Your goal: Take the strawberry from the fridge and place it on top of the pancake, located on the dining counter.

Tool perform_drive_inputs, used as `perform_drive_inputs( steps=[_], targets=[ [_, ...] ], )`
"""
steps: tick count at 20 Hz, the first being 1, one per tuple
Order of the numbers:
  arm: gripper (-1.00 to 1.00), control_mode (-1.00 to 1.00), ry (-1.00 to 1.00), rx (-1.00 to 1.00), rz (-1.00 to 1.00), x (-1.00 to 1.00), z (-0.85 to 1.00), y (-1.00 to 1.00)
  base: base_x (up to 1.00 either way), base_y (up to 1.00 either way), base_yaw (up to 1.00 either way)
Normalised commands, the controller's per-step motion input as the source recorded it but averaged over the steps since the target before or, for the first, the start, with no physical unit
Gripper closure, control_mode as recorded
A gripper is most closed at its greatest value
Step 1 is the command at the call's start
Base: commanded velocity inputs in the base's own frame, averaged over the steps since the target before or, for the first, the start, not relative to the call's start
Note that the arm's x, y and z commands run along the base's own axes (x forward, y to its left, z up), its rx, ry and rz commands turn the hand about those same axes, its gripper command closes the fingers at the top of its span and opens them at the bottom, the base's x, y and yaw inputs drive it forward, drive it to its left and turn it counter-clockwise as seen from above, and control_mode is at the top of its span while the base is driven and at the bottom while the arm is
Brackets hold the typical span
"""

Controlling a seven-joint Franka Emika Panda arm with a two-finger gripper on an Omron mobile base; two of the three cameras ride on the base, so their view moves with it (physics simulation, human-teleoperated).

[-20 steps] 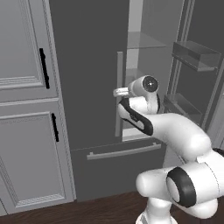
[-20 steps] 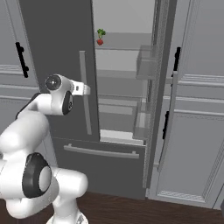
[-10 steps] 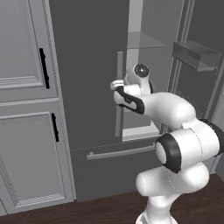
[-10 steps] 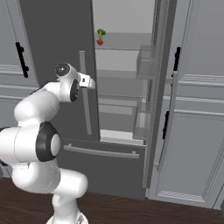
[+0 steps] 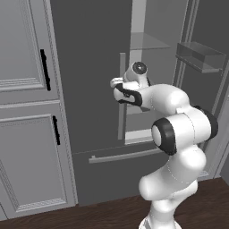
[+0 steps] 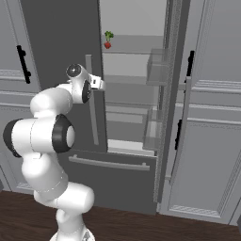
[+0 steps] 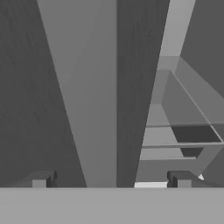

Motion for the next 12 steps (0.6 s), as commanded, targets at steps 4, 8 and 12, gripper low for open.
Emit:
perform_drive_inputs(
  steps=[4,8,12],
  targets=[
    [-1.0,-1.0,-0.03,0.0,0.0,0.49,-0.11,0.02,0.0,0.0,0.0],
    [-1.0,-1.0,-0.02,0.0,0.0,0.45,-0.12,0.01,0.0,0.0,0.0],
    [1.0,-1.0,0.0,0.0,0.0,0.62,-0.21,0.08,0.0,0.0,0.0]
  ],
)
